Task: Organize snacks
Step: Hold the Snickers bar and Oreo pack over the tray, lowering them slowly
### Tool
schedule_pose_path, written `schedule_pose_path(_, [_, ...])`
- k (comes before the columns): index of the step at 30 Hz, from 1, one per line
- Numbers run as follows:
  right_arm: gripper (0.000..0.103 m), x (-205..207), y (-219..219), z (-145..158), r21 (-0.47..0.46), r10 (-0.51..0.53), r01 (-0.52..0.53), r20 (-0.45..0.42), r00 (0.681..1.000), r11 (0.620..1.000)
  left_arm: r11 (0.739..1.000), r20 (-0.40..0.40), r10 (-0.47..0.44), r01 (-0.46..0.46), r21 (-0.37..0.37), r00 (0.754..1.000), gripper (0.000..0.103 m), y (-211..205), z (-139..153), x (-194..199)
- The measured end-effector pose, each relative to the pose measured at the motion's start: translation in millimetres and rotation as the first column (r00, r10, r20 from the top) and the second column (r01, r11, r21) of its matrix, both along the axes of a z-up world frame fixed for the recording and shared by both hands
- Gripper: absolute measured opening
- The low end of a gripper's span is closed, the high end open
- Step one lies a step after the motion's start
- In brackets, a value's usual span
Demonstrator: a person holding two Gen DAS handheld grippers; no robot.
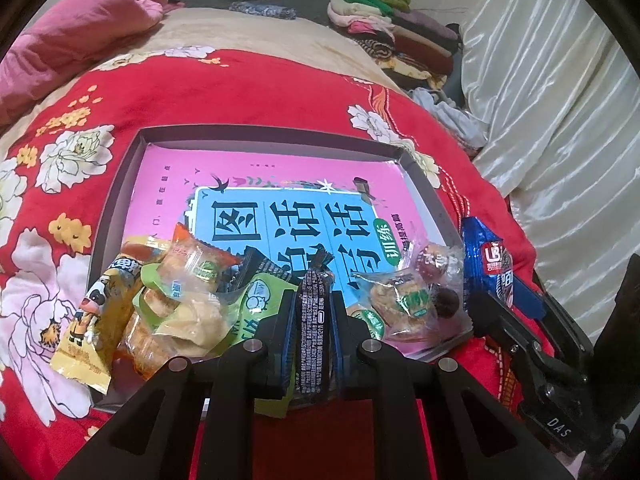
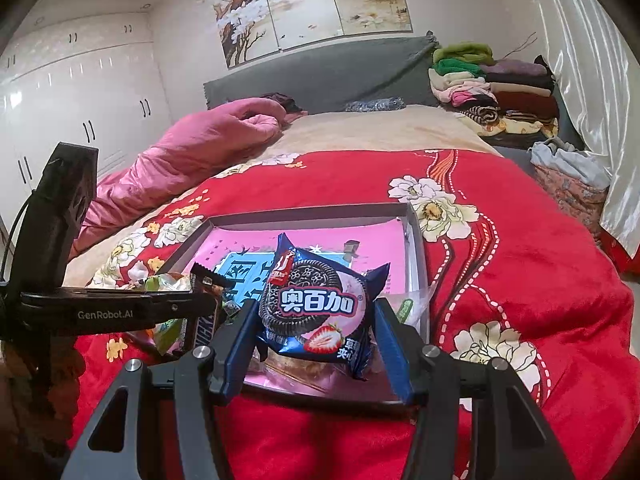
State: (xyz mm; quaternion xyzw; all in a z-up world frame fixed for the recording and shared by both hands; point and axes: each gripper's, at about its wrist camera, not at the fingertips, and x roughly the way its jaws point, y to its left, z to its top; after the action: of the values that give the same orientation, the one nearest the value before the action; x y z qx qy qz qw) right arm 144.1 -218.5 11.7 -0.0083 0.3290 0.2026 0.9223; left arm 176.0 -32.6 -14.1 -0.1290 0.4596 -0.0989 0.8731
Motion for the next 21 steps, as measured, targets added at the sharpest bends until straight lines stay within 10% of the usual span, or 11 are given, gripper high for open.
schedule_pose_path(21, [0.057,18,-11,-3,-0.01,-0.044,0.044,-0.011,0.999,0.999,1.0,-0.005,-0.014,0.014,0.023,1.0,0.016,-8,-4,4])
